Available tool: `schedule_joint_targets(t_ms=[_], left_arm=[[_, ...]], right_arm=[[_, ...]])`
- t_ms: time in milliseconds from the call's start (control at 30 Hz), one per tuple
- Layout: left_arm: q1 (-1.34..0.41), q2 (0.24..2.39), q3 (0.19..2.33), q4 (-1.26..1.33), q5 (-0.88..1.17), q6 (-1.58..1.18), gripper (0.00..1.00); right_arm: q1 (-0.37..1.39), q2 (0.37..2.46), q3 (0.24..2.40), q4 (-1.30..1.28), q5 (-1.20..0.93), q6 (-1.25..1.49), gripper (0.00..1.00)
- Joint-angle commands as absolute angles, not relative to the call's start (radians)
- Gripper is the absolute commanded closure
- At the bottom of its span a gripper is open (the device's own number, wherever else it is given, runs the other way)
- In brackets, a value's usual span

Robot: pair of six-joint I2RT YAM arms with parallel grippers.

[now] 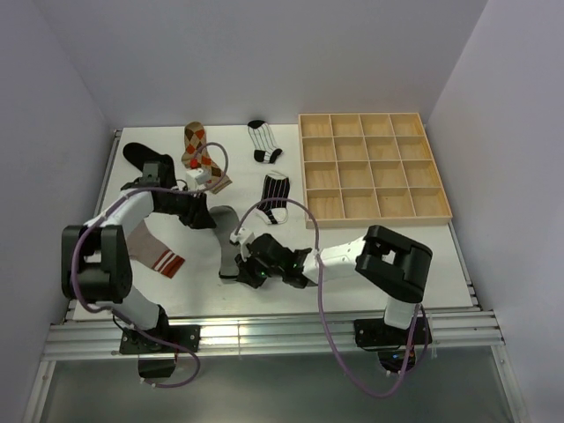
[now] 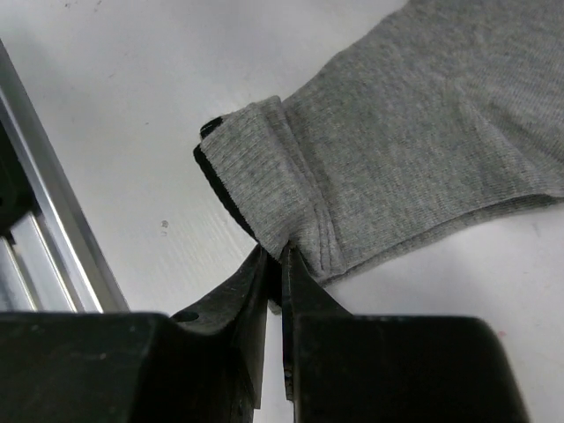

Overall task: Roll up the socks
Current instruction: Roll the sock at the center of the board.

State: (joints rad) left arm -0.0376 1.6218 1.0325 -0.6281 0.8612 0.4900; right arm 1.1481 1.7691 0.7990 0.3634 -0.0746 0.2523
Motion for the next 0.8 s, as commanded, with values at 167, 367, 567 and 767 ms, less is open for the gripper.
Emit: schedule_joint_targets(t_ms=[167,367,567,767], left_arm=[[-0.015,1.368,0.858,-0.411,0.81,0.582,0.52],[-0.106,1.237,0.714,-0.394,0.73,0.745,0.45],[-0.267,1.1,0.563,-0.293,0.624,0.825,0.36],[-0.342,1.101,0.519,-0.262,0.595,0.859,0.32]], right_arm=[[0.986,1.873,1.03,0.008,-0.454,0.33,0.97],[0.902,1.983,1.149,-0.103,-0.636,0.373,0.95],[0.862,2.023,1.177,-0.094,-0.764,0.426,0.93],[0.836,2.051,1.187,-0.098,-0.824,0.457,0.93]])
